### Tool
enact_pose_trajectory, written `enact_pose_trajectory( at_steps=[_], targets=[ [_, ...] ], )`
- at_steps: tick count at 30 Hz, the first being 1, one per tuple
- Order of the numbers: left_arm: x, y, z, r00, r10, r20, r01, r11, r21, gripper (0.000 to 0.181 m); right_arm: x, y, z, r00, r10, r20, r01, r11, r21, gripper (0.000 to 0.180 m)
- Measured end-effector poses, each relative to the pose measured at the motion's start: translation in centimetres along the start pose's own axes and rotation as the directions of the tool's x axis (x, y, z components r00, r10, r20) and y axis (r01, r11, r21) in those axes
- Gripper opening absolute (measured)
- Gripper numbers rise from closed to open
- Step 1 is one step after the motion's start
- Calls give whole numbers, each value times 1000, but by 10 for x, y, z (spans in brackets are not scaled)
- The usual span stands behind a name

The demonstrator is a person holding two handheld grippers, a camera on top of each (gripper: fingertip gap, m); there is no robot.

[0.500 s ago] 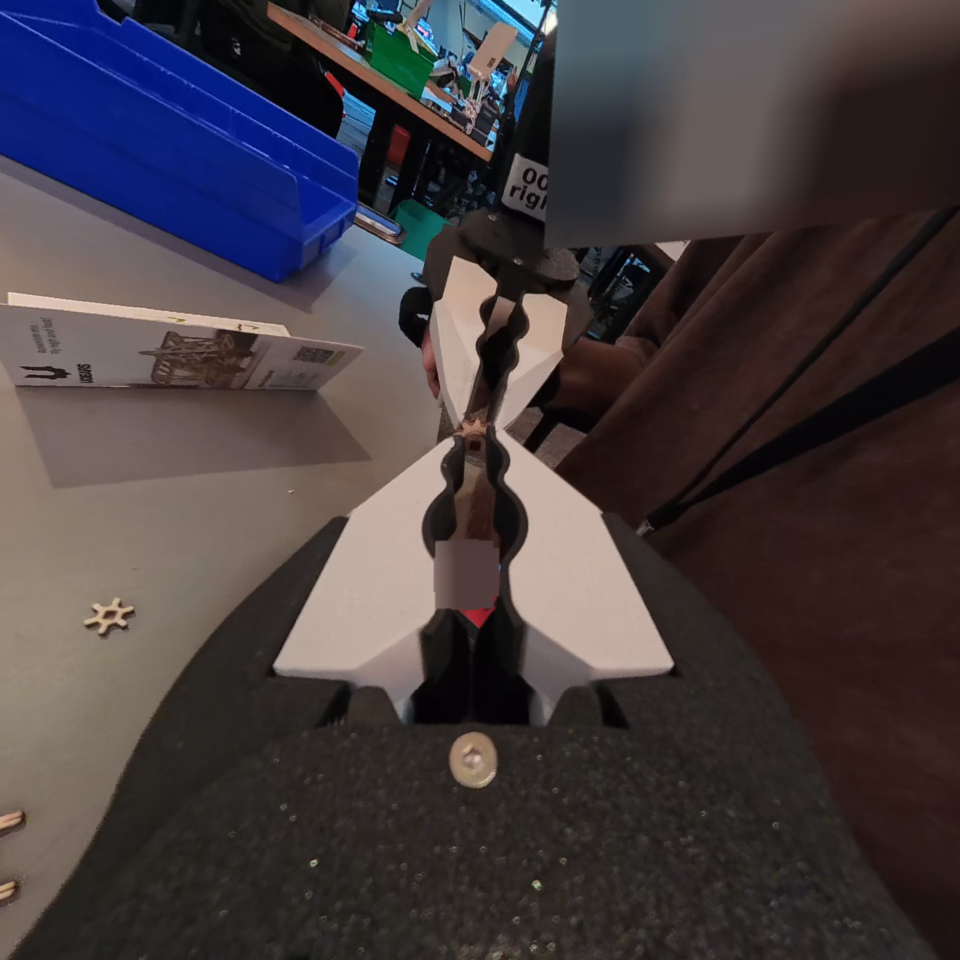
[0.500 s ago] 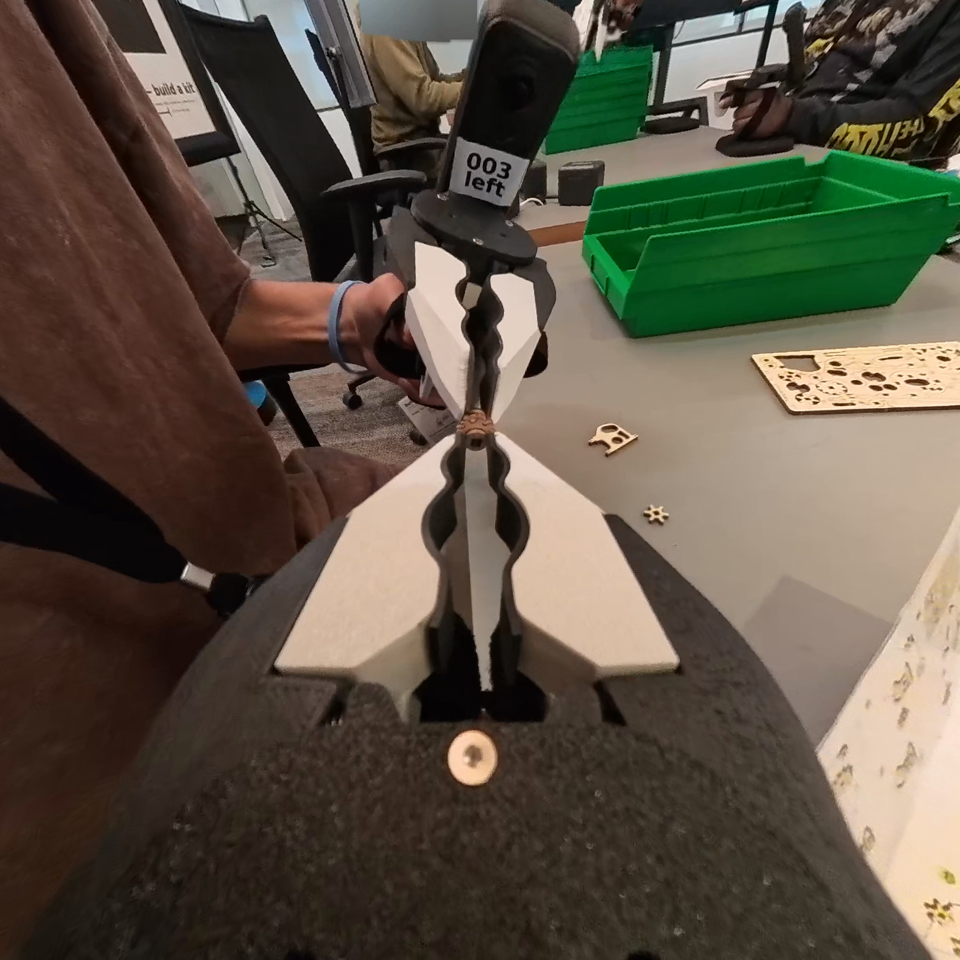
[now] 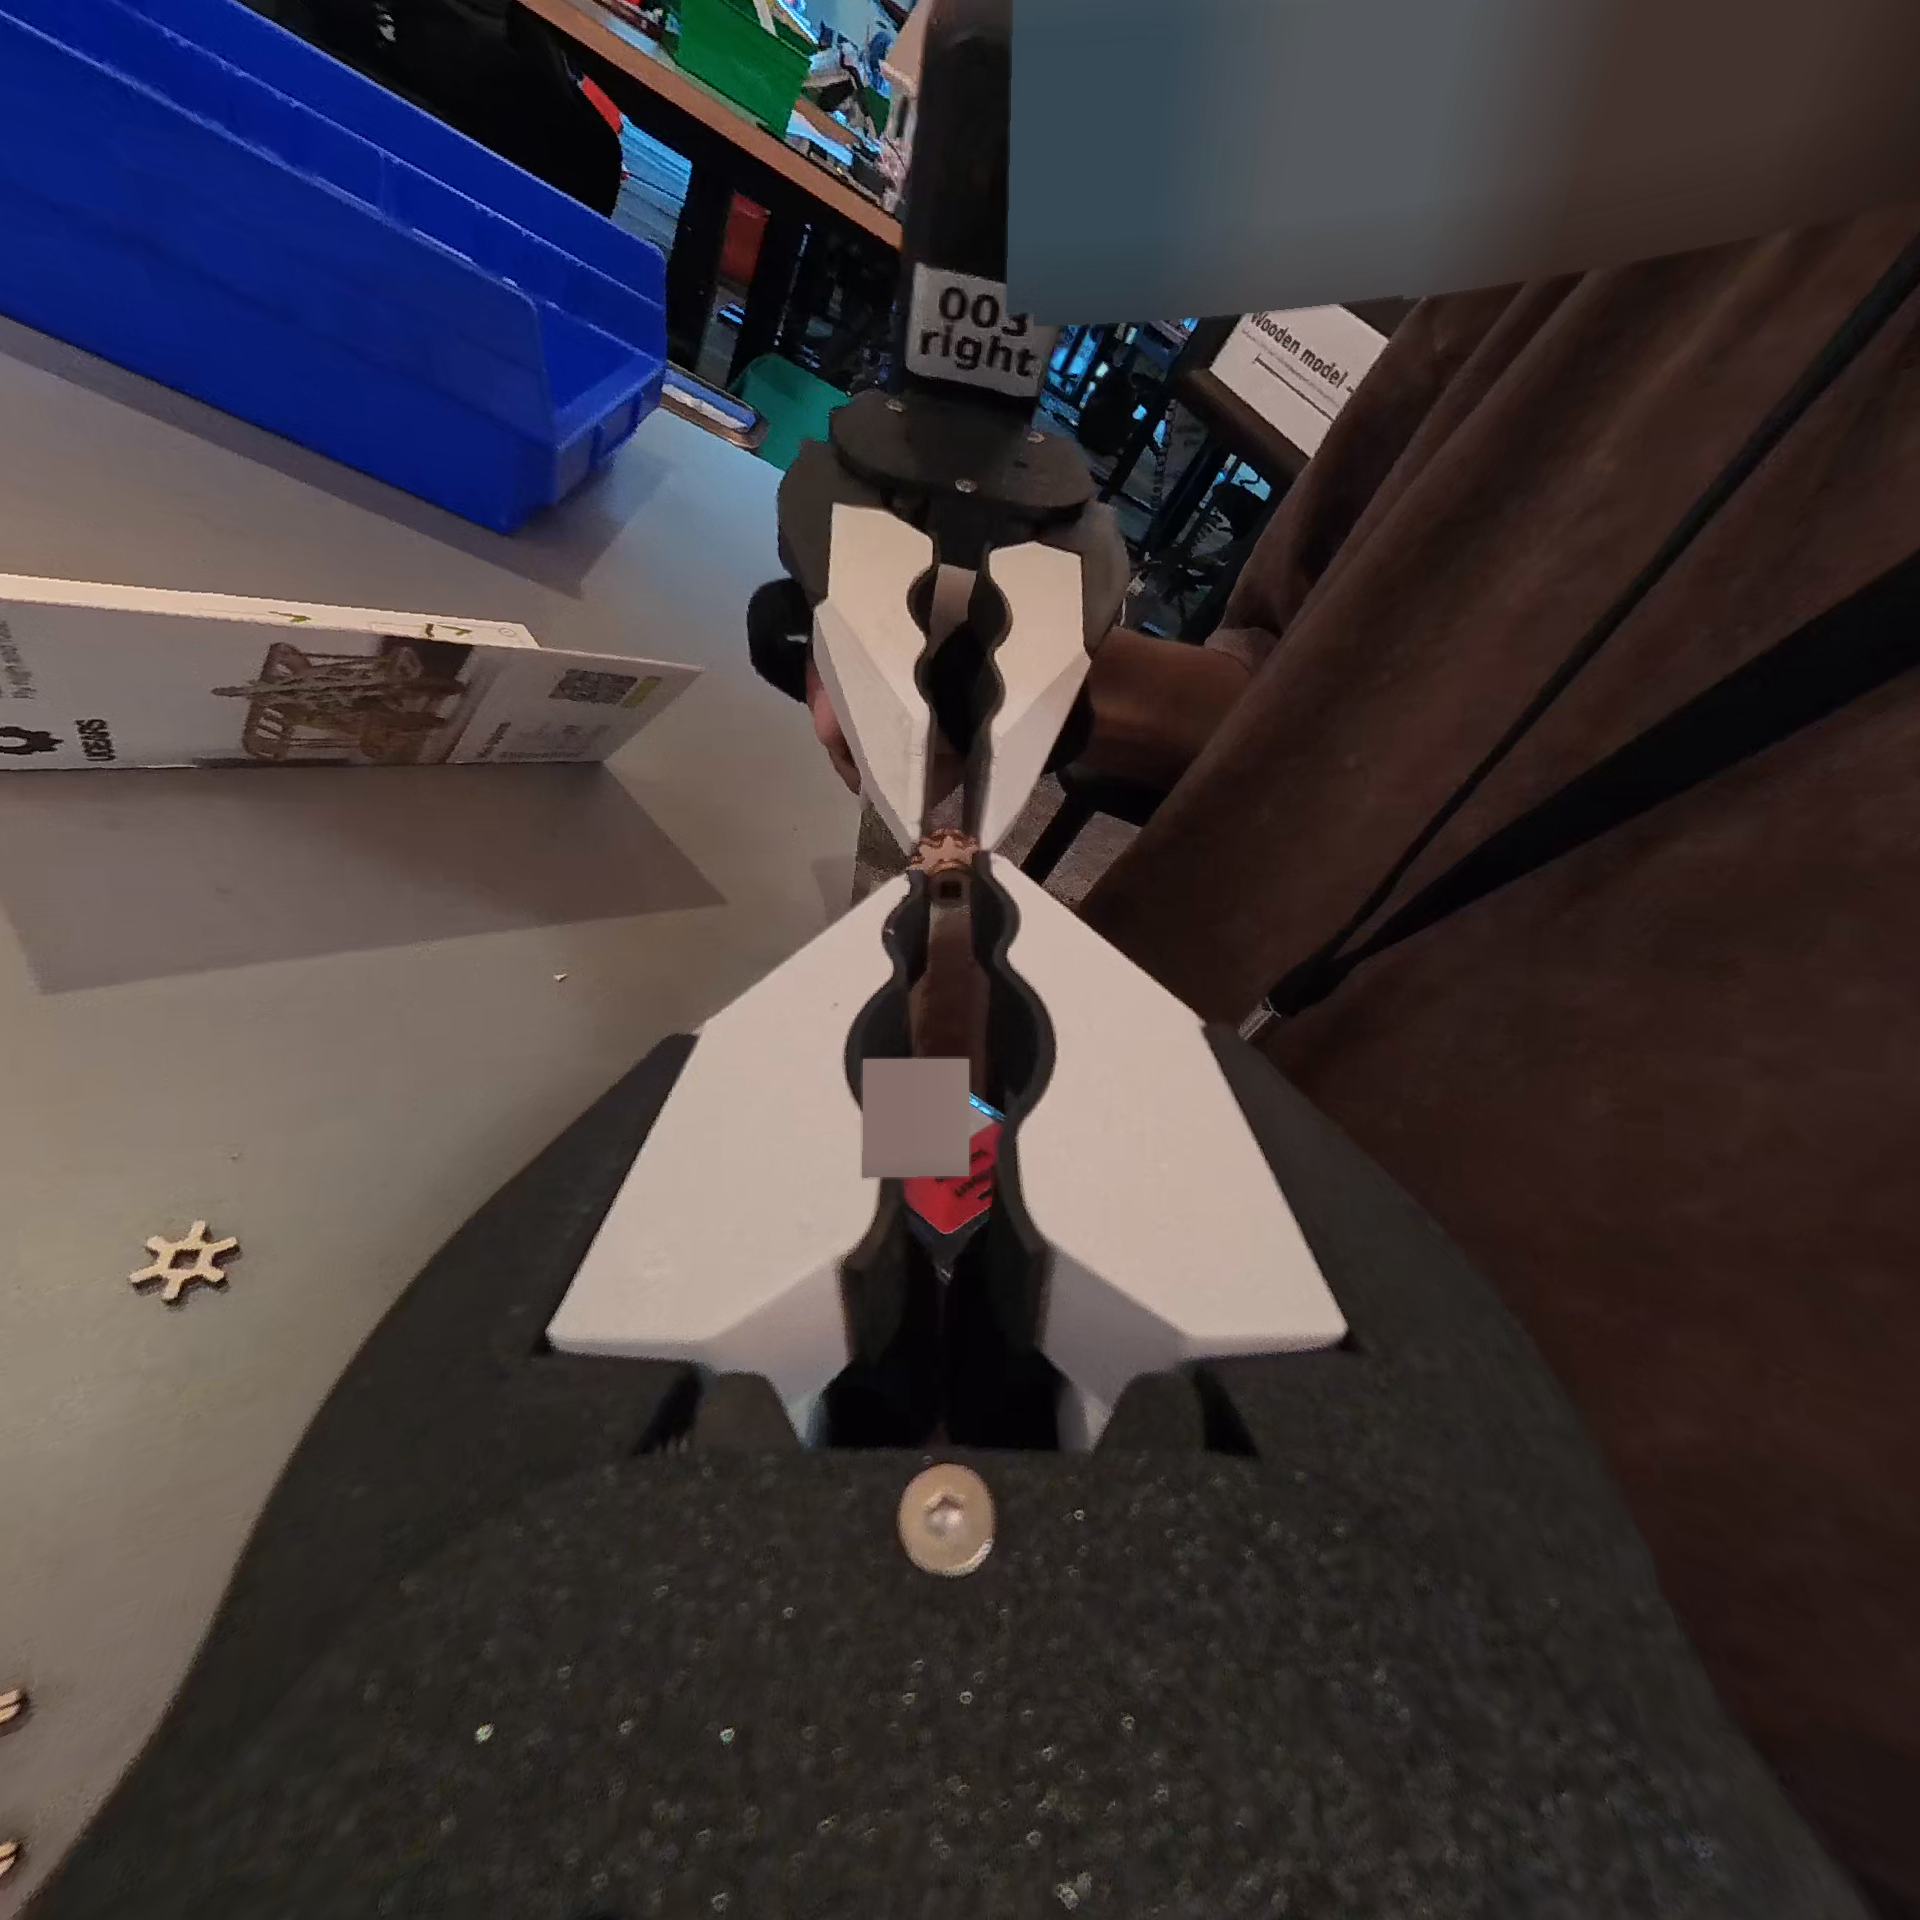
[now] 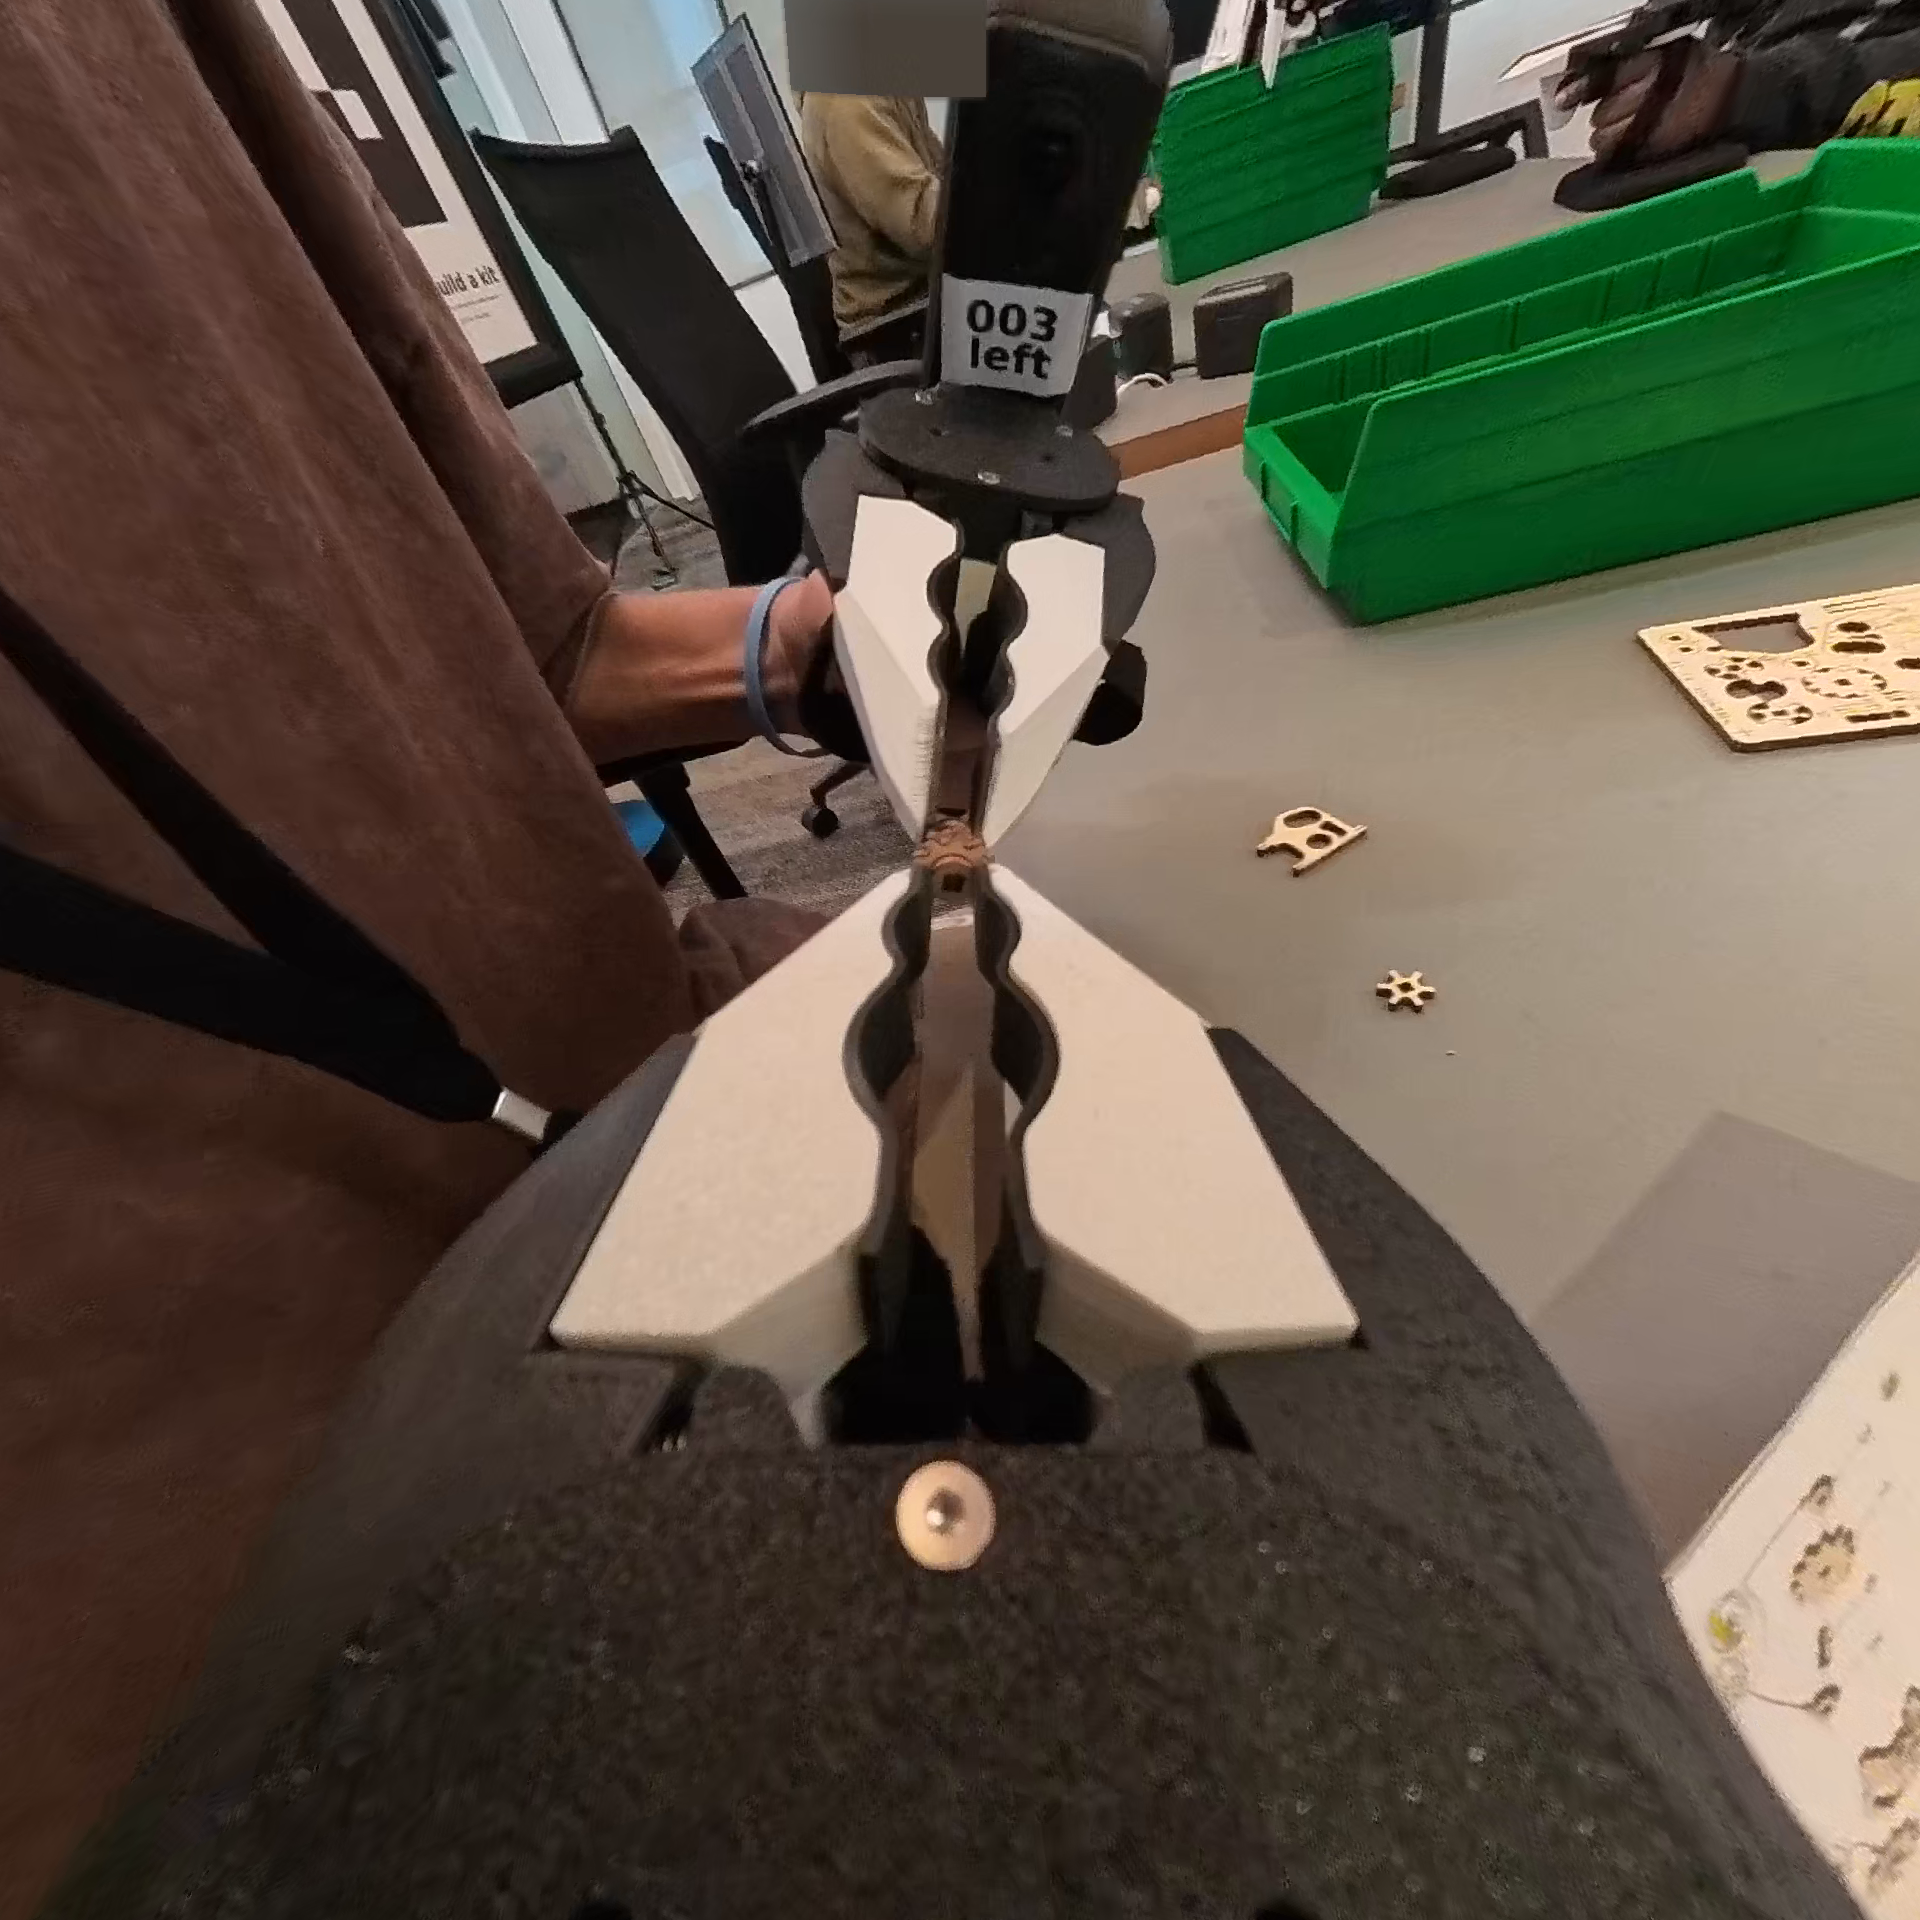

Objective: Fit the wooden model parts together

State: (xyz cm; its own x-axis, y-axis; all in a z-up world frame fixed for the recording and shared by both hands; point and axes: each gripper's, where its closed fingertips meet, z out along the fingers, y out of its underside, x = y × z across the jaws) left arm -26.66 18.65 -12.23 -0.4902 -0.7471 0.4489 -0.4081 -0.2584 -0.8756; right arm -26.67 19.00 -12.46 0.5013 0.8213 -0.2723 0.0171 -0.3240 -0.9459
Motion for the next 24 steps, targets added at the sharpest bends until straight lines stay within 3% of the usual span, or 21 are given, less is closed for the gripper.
enact_pose_trajectory(
  at_steps=[10,13,14,17,21,24],
  targets=[
    [-6,3,0,1000,12,5,-12,1000,-19,4,7,2,-9,999,50,21,-50,999,-5,7],
    [-23,-8,-34,997,-25,78,18,996,84,4,30,-15,-51,994,102,-40,-96,986,137,0],
    [-29,-13,-47,993,-30,113,14,991,134,4,33,-10,-50,995,65,-73,-58,994,94,0],
    [-35,1,-29,988,22,152,-25,1000,14,5,34,15,-26,993,98,-67,-101,994,-46,0],
    [-32,2,-22,992,33,125,-36,999,23,5,30,-11,-21,985,171,16,-172,982,84,9],
    [-20,-2,-14,990,94,101,-97,995,18,5,24,-8,-8,970,230,78,-236,969,79,13]
  ],
)
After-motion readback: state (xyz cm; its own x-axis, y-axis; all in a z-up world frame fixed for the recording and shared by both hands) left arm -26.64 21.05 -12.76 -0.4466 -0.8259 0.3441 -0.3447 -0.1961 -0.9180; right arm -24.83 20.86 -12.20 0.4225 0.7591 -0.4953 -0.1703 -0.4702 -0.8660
